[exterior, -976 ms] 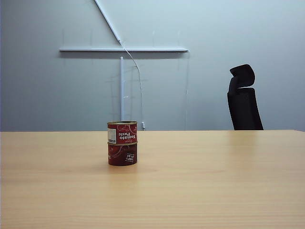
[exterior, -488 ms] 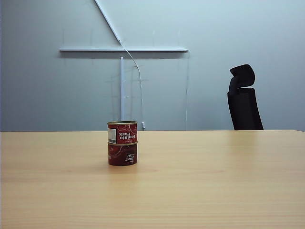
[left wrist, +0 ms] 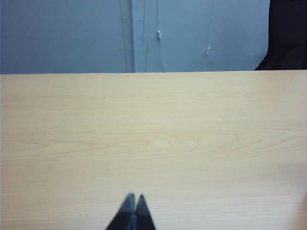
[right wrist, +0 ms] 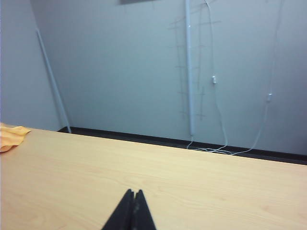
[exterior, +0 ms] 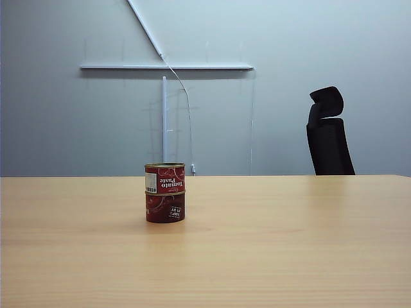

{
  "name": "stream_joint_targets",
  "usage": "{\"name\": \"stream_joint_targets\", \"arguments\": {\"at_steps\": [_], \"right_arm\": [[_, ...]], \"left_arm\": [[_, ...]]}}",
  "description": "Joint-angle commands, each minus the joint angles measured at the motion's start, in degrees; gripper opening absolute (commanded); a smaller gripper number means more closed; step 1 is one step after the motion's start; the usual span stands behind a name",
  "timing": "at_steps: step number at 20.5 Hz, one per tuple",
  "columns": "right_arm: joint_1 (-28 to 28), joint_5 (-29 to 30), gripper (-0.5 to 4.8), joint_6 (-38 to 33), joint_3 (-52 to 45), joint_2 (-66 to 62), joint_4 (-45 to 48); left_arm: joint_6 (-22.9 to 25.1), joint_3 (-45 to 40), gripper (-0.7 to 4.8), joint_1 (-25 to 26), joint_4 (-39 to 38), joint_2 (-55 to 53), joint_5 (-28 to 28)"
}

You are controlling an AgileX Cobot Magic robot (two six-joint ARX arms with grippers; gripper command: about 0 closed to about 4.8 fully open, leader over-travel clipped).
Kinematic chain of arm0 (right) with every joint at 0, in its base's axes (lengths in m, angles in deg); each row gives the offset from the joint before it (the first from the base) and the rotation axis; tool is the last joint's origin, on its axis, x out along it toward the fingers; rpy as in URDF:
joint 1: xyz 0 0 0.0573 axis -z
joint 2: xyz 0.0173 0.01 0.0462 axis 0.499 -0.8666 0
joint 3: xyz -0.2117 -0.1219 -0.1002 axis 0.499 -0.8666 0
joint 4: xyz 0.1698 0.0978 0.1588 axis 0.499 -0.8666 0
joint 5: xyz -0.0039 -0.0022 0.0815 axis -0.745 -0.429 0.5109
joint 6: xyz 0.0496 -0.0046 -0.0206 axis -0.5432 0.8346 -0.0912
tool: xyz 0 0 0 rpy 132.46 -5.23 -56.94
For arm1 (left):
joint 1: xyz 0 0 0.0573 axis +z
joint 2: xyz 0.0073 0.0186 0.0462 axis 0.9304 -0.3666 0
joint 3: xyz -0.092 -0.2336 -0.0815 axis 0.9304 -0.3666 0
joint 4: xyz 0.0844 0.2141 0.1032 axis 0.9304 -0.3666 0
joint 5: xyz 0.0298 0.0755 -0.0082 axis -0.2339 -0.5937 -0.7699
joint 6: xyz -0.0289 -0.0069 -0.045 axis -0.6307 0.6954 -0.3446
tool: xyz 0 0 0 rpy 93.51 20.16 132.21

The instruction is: Stack a can of tomatoes on the right onto the can of tomatoes on the left.

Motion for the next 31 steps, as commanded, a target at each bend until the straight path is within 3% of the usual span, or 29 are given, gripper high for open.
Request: {"name": "stream_joint_targets", "arguments": {"at_steps": [1,17,23,25,31], "right_arm": [[0.17,-2.25,-0.05,0.81,0.22,0.20,0.63],[0.20,-2.25,-0.04,1.68,0.22,0.11,-2.54],[1.22,-8.26,-0.05,8.13,-1.55,10.97,-11.82],[4.76,-8.17,-0.05,8.28,-6.71,15.37,-10.10],[17.33,1.77,-0.05,7.63,-27.65,33.99,-9.57]], "left_arm": [[0.26,0.15,-0.02,-0.02,0.48,-0.02,-0.17],[0.26,0.15,-0.02,-0.04,0.42,-0.02,-0.15],[0.26,0.15,-0.02,-0.04,0.17,-0.02,-0.15],[0.26,0.15,-0.02,-0.07,0.02,-0.02,-0.09],[0.26,0.15,-0.02,-0.07,0.02,-0.02,0.07]]}}
